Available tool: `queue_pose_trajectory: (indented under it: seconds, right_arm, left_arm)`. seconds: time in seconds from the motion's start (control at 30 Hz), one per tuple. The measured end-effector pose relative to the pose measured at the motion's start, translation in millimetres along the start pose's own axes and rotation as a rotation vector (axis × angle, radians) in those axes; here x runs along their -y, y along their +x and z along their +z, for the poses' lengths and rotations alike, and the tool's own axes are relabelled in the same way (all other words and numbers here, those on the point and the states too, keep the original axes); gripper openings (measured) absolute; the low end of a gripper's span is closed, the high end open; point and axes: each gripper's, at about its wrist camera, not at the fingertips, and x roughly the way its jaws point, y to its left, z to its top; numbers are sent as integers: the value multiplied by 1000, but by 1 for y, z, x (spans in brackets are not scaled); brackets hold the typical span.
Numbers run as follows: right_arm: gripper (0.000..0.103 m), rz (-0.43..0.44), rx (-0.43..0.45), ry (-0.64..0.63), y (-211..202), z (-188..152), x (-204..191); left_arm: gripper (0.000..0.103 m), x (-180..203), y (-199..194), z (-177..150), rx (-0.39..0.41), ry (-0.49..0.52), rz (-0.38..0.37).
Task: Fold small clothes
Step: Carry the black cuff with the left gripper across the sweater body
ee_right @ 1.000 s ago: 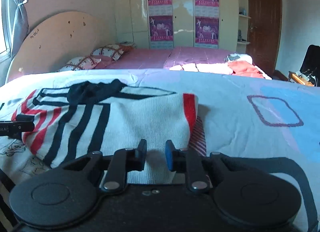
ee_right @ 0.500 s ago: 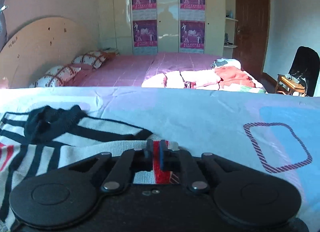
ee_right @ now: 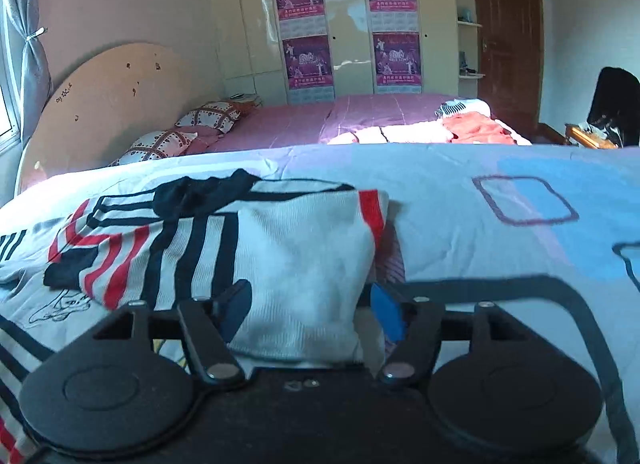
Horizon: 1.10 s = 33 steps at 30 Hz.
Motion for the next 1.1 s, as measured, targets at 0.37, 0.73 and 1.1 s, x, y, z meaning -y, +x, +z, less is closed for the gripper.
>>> queue_pose_trajectory:
  seconds: [0.37, 0.73, 1.1]
  right_arm:
    - [63, -72, -5, 109, -36, -13, -58]
    - [63, -116, 17, 113, -47, -9, -89]
    - [63, -171, 39, 121, -53, -18, -77]
  left_arm:
    - [43, -212, 74, 43, 19, -677, -39]
    - [9, -217, 105, 68, 35, -651, -48]
    - [8, 8, 76, 96, 24, -195, -386]
